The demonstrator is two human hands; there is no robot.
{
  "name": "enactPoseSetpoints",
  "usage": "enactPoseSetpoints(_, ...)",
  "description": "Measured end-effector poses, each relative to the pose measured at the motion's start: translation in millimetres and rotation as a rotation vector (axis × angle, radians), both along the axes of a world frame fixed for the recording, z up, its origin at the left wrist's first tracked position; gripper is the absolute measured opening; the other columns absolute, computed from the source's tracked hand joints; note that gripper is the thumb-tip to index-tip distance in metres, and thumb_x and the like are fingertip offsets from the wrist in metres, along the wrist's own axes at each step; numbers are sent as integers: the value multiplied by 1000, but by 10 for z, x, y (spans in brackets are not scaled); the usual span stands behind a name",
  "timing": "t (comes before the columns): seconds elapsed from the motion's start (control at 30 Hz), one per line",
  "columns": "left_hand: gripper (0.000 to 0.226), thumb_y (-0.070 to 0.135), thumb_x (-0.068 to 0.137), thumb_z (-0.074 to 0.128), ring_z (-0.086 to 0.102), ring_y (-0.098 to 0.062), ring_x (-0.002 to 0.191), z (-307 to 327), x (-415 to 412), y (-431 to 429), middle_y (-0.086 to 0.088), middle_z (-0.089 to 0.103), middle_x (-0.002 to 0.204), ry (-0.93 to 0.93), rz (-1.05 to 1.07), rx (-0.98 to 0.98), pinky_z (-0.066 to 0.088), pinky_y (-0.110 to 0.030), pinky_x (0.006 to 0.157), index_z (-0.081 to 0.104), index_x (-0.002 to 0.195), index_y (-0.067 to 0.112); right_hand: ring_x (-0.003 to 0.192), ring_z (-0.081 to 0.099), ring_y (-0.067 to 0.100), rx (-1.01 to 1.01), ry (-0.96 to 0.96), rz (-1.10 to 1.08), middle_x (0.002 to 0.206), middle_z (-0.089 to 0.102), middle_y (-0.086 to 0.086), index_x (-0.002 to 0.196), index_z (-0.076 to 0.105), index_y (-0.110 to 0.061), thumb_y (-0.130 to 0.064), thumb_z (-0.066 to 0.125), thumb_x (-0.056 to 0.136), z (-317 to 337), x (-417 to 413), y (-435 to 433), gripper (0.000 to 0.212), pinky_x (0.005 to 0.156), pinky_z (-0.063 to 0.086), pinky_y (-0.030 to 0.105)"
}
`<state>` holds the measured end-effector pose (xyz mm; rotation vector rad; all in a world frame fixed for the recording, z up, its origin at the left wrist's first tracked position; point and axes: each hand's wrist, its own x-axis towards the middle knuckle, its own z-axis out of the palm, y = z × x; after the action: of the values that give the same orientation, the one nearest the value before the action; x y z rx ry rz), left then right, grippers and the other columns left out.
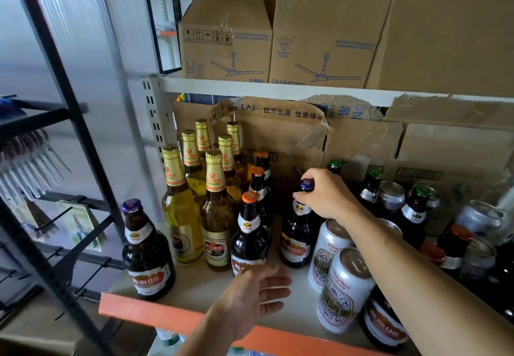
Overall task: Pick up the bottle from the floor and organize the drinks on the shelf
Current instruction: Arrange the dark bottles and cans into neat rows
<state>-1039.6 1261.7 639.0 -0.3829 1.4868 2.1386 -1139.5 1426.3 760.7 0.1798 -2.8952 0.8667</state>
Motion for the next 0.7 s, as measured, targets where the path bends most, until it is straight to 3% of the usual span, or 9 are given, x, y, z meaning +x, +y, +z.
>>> enactPoseSetpoints(0.2,34,26,88,53,70,-16,74,-57,78,-39,-8,76,93,9,11,-13,50,-27,66,79,69,14,80,59,28,43,57,-19,89,62,8,99,57,-14,-29,70,85,-66,64,-19,24,64,43,32)
enactPoseSetpoints(0.4,24,28,86,58,69,-17,70,-119,152,-243,-10,75,88,-40,67,3,51,-26,64,67,91,7,79,59,27,24,111,-7,83,64,6,92,59,-17,-29,73,82,-86,156,-46,21,67,47,34)
enactPoseSetpoints(0.7,24,18,89,54,67,-21,73,-153,201,-174,-11,74,85,-80,56,35,47,-28,67,67,103,3,82,59,29,23,150,-42,88,63,7,98,60,-13,-23,66,88,-116,241,-44,16,70,46,34)
